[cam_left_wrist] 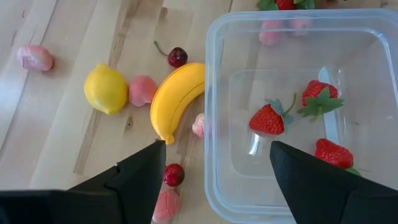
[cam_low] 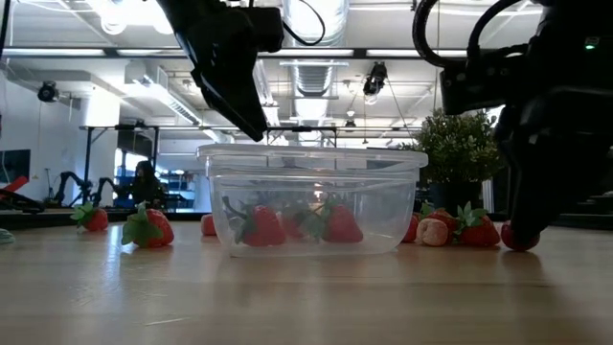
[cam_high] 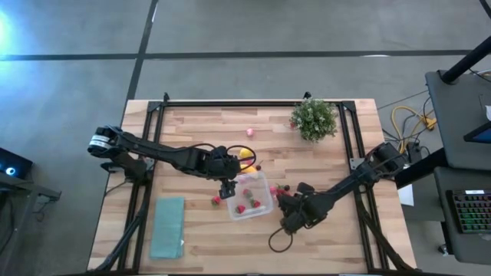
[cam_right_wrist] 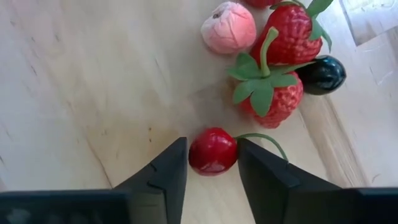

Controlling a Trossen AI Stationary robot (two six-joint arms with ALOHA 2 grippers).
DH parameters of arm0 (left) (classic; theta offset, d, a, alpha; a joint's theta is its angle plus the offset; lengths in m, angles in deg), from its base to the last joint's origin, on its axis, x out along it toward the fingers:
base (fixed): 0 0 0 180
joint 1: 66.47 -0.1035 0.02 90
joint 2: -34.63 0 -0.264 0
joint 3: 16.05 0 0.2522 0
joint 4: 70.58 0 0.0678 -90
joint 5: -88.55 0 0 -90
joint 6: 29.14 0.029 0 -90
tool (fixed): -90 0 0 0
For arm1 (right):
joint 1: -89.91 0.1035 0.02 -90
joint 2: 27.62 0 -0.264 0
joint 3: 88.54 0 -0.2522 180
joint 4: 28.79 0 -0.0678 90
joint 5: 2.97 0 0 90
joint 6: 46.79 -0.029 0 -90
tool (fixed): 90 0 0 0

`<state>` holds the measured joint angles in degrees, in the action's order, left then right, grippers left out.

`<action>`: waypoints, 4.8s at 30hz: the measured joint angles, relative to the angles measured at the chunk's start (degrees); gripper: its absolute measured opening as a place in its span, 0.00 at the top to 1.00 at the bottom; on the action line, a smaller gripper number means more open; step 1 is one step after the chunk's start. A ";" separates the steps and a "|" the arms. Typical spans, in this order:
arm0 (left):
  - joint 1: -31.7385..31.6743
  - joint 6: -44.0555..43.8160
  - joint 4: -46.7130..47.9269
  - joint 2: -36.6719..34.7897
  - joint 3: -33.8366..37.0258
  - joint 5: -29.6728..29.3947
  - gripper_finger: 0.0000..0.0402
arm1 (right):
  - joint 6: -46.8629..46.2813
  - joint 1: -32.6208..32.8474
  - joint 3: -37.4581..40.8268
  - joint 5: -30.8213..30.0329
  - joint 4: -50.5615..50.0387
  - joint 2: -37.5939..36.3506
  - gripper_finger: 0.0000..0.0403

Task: Pick and placing Produce into tupperware
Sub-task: Put the red cherry into the transparent bin, then put the red strawberry into the transparent bin

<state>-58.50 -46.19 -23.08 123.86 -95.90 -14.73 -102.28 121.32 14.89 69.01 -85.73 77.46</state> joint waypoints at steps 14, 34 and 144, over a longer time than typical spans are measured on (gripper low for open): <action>0.00 0.00 0.00 0.00 0.00 -0.02 0.32 | -4.44 -0.35 -0.53 0.00 0.18 -0.08 0.79; 5.10 -6.61 8.04 -0.37 -0.02 1.38 0.32 | 10.53 -5.00 -18.43 -2.29 4.43 -0.28 0.78; 7.05 -17.48 11.40 -0.19 -1.87 -4.81 0.36 | -16.80 -8.41 -25.65 -19.20 -27.61 -4.52 0.30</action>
<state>-51.45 -63.68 -11.68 123.67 -97.77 -19.54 -119.07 112.91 -10.76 49.81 -113.33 72.93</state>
